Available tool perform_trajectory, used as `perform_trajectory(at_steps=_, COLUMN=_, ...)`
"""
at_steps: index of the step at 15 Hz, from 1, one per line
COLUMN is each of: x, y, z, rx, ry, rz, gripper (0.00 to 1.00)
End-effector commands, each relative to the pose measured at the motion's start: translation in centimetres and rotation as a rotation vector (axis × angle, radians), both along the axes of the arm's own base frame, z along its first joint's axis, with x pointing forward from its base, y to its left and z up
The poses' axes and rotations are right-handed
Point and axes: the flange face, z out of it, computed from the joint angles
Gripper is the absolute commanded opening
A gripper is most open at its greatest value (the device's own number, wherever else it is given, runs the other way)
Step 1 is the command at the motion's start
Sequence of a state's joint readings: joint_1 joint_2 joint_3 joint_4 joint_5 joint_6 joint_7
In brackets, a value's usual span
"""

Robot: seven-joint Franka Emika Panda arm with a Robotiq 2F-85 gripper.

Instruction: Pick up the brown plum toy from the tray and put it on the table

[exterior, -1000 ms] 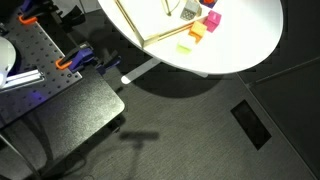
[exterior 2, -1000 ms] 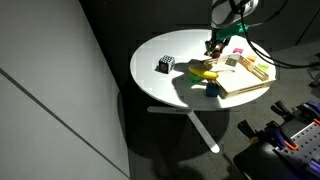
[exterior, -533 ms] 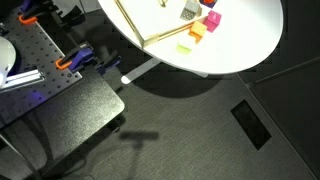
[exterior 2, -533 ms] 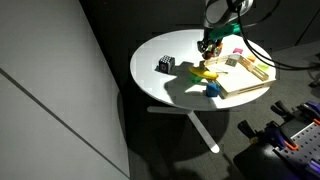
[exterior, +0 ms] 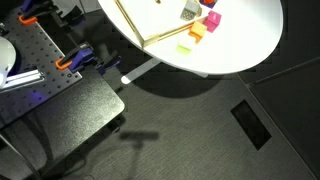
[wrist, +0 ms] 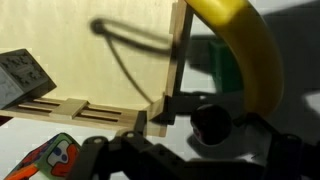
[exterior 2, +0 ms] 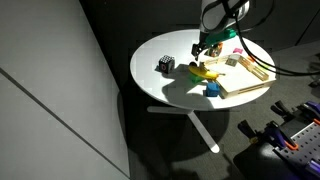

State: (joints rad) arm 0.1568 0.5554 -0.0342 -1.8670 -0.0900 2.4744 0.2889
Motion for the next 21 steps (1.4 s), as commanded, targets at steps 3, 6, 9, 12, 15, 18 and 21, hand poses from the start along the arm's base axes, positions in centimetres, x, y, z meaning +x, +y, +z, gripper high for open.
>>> perform_trajectory(at_steps=3, x=-1.3, y=-1.0, z=0.2, rx=-0.016, ry=0.047, rz=-0.01, gripper=1.0)
perform_trajectory(at_steps=6, x=-2.6, y=-1.8, z=0.2, rx=-0.017, ry=0.138, rz=-0.014, gripper=1.0)
perform_trajectory(at_steps=9, x=-3.7, y=-2.6, z=1.1, rx=-0.025, ry=0.206, rz=-0.021, gripper=1.0)
perform_trajectory(at_steps=12, x=-4.7, y=-3.5, z=2.6, rx=-0.031, ry=0.236, rz=-0.027, gripper=1.0)
perform_trajectory(at_steps=15, x=-6.1, y=-4.2, z=4.3, rx=-0.026, ry=0.273, rz=-0.031, gripper=1.0)
perform_trajectory(at_steps=18, x=-7.7, y=-4.8, z=6.0, rx=-0.019, ry=0.305, rz=-0.011, gripper=1.0)
perform_trajectory(at_steps=21, x=-9.4, y=-5.4, z=7.8, rx=-0.021, ry=0.333, rz=0.006, gripper=1.0)
